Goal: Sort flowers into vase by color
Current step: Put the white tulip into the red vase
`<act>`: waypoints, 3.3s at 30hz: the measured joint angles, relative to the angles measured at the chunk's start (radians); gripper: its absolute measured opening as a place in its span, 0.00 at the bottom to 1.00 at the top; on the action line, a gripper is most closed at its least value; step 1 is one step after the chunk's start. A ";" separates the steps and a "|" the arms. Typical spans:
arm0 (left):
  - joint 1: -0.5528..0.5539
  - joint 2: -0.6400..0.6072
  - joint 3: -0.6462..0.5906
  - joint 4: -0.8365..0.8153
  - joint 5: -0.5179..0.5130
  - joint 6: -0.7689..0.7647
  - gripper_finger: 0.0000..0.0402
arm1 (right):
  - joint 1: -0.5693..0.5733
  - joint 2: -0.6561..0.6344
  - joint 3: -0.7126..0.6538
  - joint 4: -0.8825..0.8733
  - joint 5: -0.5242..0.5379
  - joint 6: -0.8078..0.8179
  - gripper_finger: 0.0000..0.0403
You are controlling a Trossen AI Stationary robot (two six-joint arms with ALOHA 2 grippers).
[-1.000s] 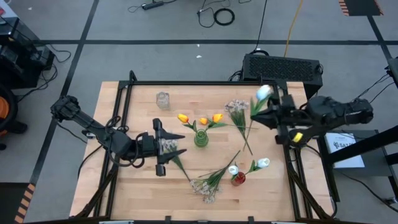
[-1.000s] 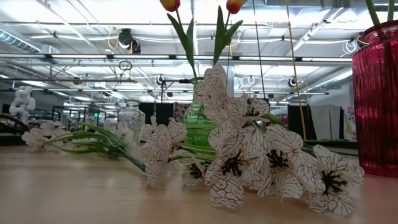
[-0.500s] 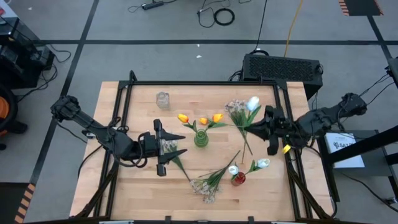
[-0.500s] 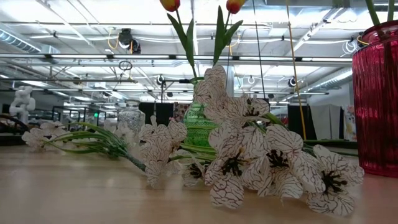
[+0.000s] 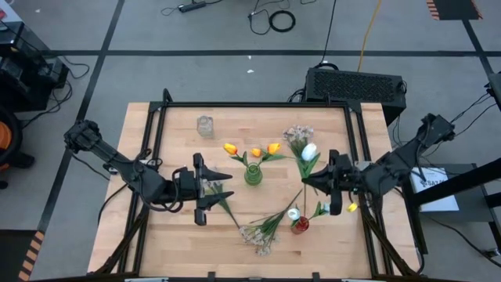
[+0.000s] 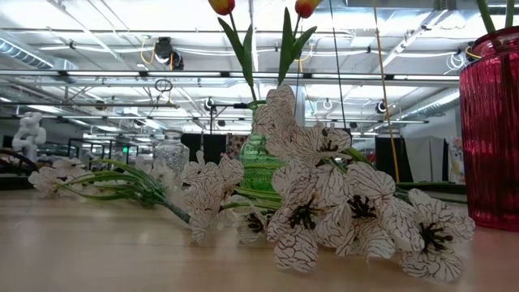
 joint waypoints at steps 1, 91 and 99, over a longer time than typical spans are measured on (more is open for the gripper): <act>0.000 0.004 0.000 0.001 0.000 -0.001 0.52 | 0.003 0.008 0.000 0.000 0.001 0.003 0.01; 0.000 0.032 0.000 0.016 0.003 -0.023 0.52 | 0.032 -0.219 0.000 -0.369 -0.138 -0.005 0.57; 0.000 0.032 0.000 0.016 0.003 -0.023 0.52 | 0.022 -0.105 -0.001 -0.174 -0.110 -0.134 0.53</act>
